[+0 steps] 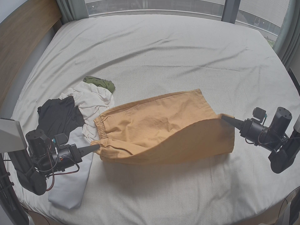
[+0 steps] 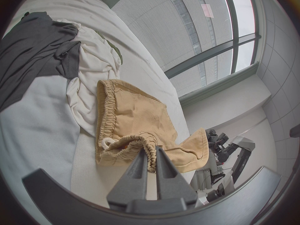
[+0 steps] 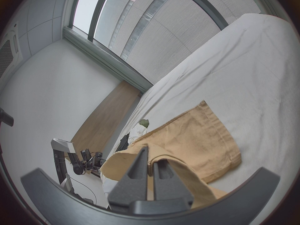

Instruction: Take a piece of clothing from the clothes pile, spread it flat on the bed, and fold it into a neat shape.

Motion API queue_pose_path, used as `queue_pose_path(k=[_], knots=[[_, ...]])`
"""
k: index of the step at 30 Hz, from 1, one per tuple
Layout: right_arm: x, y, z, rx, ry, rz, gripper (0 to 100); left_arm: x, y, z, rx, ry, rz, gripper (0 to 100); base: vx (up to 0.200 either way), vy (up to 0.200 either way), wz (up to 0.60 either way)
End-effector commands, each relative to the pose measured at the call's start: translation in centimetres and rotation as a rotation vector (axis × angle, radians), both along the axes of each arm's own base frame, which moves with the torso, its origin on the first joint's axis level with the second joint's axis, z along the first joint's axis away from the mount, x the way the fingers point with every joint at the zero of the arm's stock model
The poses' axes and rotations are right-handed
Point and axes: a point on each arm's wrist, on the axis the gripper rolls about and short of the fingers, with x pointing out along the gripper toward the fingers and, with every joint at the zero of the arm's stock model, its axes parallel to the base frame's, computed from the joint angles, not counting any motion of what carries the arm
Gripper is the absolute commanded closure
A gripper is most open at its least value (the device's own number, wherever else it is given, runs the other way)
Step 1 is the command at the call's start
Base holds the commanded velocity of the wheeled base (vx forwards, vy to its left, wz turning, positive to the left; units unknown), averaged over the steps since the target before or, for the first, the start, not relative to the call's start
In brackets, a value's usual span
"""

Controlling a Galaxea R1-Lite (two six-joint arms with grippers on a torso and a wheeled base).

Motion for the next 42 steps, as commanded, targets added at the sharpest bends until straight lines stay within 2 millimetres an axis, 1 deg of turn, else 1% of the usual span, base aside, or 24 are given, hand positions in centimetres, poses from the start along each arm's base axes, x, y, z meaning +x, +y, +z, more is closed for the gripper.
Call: queue_pose_path(k=[1, 9, 20, 27, 33, 37, 42], knots=[[0.7, -0.1, 0.8, 0.012, -0.032, -0.005, 100, 0.4, -0.1, 0.3, -0.002, -0.015, 0.025, 100, 0.000, 0.000, 0.00], [2.4, -0.3, 1.2, 0.023, -0.028, -0.013, 100, 0.8, -0.1, 0.5, -0.014, -0.020, 0.034, 100, 0.000, 0.000, 0.00], [3.5, -0.1, 2.3, 0.024, -0.039, -0.011, 100, 1.1, -0.1, 0.8, -0.026, -0.027, 0.039, 100, 0.000, 0.000, 0.00], [4.7, 0.0, 3.6, 0.024, -0.051, -0.010, 100, 1.7, -0.1, 2.3, -0.086, -0.040, 0.088, 100, 0.000, 0.000, 0.00], [5.7, 0.2, 4.3, 0.023, -0.040, -0.008, 100, 1.8, -0.1, 2.3, -0.089, -0.042, 0.091, 100, 0.000, 0.000, 0.00], [6.6, 0.5, 4.8, 0.024, -0.048, -0.002, 100, 2.0, 0.0, 2.4, -0.091, -0.049, 0.098, 100, 0.000, 0.000, 0.00], [8.1, 0.6, 4.8, 0.022, -0.028, -0.002, 100, 2.5, 0.0, 2.5, -0.099, -0.053, 0.141, 100, 0.000, 0.000, 0.00]])
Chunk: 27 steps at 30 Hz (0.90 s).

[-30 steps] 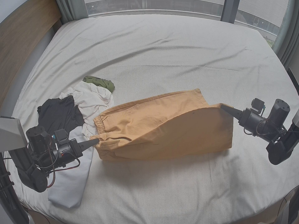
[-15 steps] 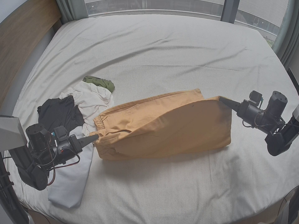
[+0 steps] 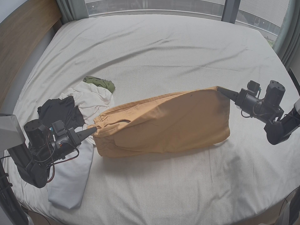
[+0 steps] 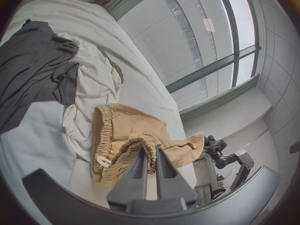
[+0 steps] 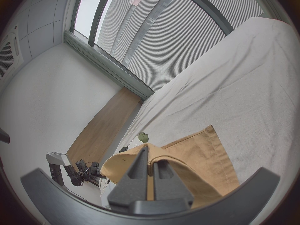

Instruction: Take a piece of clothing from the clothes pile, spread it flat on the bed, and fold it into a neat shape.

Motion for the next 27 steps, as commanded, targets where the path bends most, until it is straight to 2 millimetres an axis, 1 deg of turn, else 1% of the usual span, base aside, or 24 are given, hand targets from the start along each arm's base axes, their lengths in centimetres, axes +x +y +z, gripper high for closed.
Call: queue_pose_path(k=[1, 2, 4, 13, 21, 27], knots=[[1.3, 0.2, -0.1, -0.001, 0.005, 0.002, 100, 0.4, 0.0, 0.1, -0.008, -0.005, 0.023, 100, 0.000, 0.000, 0.00], [2.0, 0.2, -0.2, -0.001, 0.014, 0.001, 100, 0.6, 0.0, 0.1, -0.014, -0.004, 0.026, 100, 0.000, 0.000, 0.00], [2.6, 0.2, -0.4, -0.001, 0.014, -0.001, 100, 0.7, 0.0, 0.1, -0.014, -0.005, 0.028, 100, 0.000, 0.000, 0.00], [4.5, 1.0, -0.2, -0.004, 0.042, 0.015, 100, 1.1, 0.1, 0.1, -0.040, 0.010, 0.048, 100, 0.000, 0.000, 0.00], [6.2, 1.5, -1.0, -0.007, 0.069, 0.022, 100, 2.1, 0.1, -1.4, -0.037, 0.045, 0.056, 100, 0.000, 0.000, 0.00], [7.5, 1.7, -1.3, -0.006, 0.073, 0.019, 100, 2.6, 0.1, -2.0, -0.036, 0.057, 0.075, 100, 0.000, 0.000, 0.00]])
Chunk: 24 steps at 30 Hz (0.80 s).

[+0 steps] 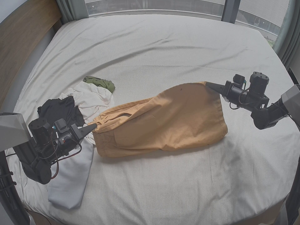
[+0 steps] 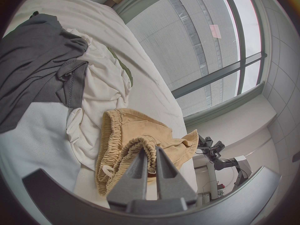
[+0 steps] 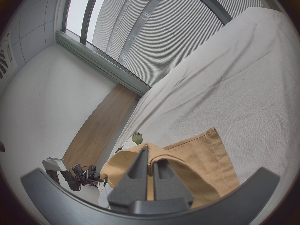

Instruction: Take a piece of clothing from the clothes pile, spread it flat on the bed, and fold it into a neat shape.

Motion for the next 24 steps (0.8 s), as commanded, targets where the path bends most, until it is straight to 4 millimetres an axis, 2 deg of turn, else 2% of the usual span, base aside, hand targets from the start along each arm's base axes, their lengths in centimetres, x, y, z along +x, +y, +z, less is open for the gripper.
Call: queue_pose_path(k=[1, 4, 14, 24], knots=[[1.3, 0.1, -0.7, 0.000, 0.013, -0.001, 100, 0.7, -0.1, -1.1, 0.001, 0.024, 0.020, 100, 0.000, 0.000, 0.00], [1.5, 0.1, -0.8, -0.003, 0.022, -0.003, 100, 0.8, -0.2, -1.6, 0.016, 0.032, 0.027, 100, 0.000, 0.000, 0.00], [2.4, 0.0, -1.3, -0.002, 0.016, -0.014, 100, 2.1, 0.1, -1.1, 0.009, -0.010, 0.086, 100, 0.000, 0.000, 0.00], [2.8, -0.1, -1.7, -0.004, 0.013, -0.018, 100, 2.1, 0.1, -1.2, 0.011, -0.007, 0.094, 100, 0.000, 0.000, 0.00]])
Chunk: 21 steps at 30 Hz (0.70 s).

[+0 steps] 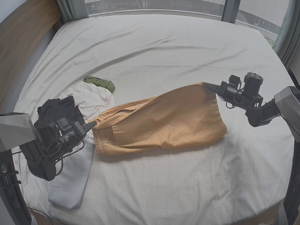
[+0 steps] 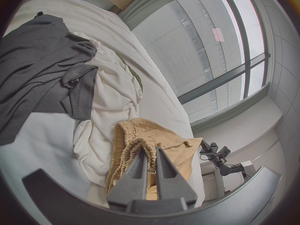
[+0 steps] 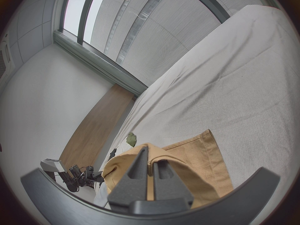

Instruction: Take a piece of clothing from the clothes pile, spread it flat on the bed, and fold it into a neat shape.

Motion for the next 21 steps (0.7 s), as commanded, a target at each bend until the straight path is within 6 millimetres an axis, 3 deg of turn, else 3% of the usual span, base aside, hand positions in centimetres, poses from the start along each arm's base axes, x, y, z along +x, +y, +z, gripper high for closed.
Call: queue_pose_path(k=[1, 2, 3, 5, 6, 14, 21], knots=[[0.2, 0.0, -0.3, -0.002, 0.002, 0.000, 100, 0.0, 0.0, -0.1, -0.002, 0.003, -0.001, 100, 0.000, 0.000, 0.00], [0.2, -0.1, -0.3, -0.002, 0.002, -0.001, 100, 0.1, 0.0, -0.1, -0.002, 0.001, -0.001, 100, 0.000, 0.000, 0.00], [0.2, 0.0, -0.2, -0.001, -0.001, 0.000, 100, 0.1, 0.0, -0.1, -0.003, 0.002, 0.000, 0, 0.000, 0.000, 0.00], [0.2, 0.0, -0.2, -0.001, -0.002, 0.000, 100, 0.1, 0.0, -0.1, -0.002, 0.001, -0.001, 0, 0.000, 0.000, 0.00], [0.2, 0.0, -0.1, -0.001, -0.002, 0.000, 0, 0.1, 0.0, -0.1, -0.002, 0.001, -0.001, 0, 0.000, 0.000, 0.00], [0.7, 0.0, -0.3, 0.003, -0.029, -0.061, 0, 0.3, 0.1, 0.7, -0.001, -0.034, 0.013, 0, 0.000, 0.000, 0.00], [-2.3, -0.5, 0.6, -0.002, -0.010, -0.064, 0, -0.3, -0.3, 1.9, -0.005, -0.060, 0.007, 0, 0.000, 0.000, 0.00]])
